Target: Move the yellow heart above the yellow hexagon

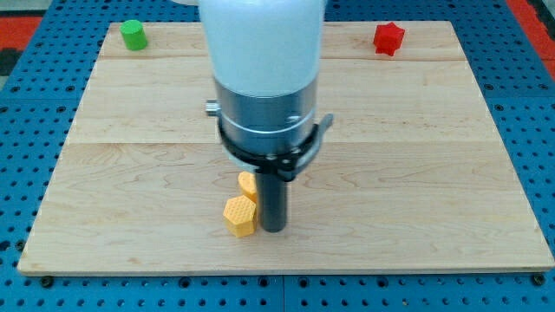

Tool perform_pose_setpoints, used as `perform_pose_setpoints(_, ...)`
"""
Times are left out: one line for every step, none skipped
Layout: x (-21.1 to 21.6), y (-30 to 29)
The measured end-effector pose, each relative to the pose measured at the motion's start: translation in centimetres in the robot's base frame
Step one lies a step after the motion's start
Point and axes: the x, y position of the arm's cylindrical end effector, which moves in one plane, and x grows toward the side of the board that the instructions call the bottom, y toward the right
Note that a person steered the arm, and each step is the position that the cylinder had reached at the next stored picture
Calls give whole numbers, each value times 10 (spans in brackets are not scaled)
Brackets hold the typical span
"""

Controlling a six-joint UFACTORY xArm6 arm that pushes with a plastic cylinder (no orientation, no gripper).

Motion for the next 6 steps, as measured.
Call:
perform_pose_setpoints(-29,31)
perform_pose_setpoints(-35,1)
perform_pose_setpoints(-35,-17)
perform_pose_setpoints(-38,-27)
perform_pose_setpoints(-46,7)
perform_pose_setpoints(-49,12)
